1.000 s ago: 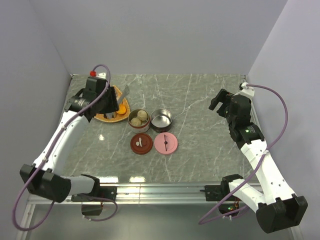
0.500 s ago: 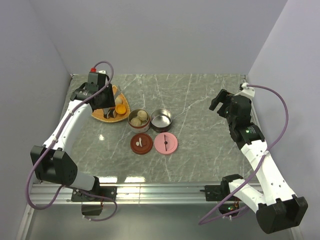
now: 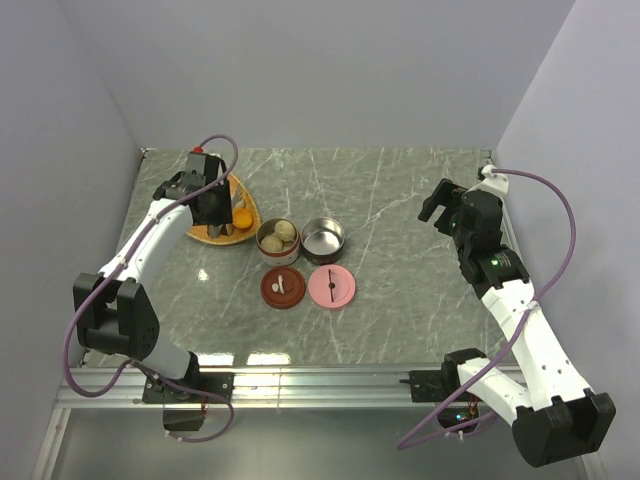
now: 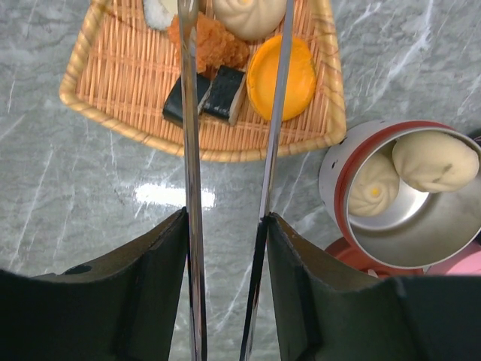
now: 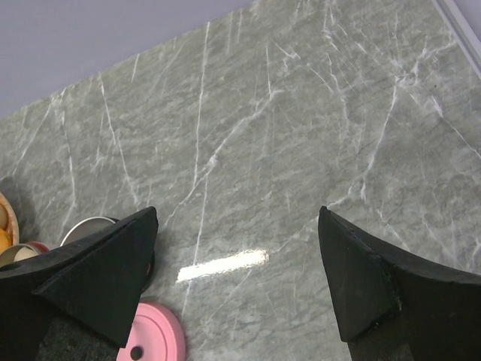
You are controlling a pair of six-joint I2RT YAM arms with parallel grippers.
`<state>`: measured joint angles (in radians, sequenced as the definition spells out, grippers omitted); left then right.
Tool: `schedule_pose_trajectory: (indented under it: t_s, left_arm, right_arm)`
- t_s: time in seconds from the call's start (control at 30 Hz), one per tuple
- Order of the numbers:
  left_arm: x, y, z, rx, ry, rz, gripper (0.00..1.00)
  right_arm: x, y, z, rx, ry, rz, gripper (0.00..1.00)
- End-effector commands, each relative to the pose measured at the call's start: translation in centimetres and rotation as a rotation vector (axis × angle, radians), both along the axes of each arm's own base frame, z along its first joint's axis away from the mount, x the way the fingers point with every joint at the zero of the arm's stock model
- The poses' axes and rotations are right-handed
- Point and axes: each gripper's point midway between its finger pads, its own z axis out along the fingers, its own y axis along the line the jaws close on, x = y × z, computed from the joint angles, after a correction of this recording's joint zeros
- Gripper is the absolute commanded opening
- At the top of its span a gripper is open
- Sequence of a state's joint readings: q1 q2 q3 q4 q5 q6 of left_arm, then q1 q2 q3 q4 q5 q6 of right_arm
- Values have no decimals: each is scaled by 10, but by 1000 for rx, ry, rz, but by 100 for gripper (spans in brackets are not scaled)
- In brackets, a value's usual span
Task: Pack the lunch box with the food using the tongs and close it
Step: Pick up the food using the clamp
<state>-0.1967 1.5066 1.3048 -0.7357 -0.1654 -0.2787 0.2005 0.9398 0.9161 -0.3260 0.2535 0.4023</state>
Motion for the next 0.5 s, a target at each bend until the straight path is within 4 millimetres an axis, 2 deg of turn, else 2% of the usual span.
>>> schedule_pose_trajectory:
  t_s: [0.0,0.2,0.37,0.47]
  left_arm:
    - [16,-4,5,-6,-63,-39,51]
    - [22,-7,-8,-2,-31,-59,49]
    - [22,-7,-10,-1,-17,-58,48]
    - [21,-8,-12,0,0,-66,44]
  right_arm:
    - [3,1,16,-13,-39,6,94]
    - [3,0,18,-22,-41,8,94]
    - [3,0,19,-24,-44,6,94]
    - [4,0,19,-26,-46,8,94]
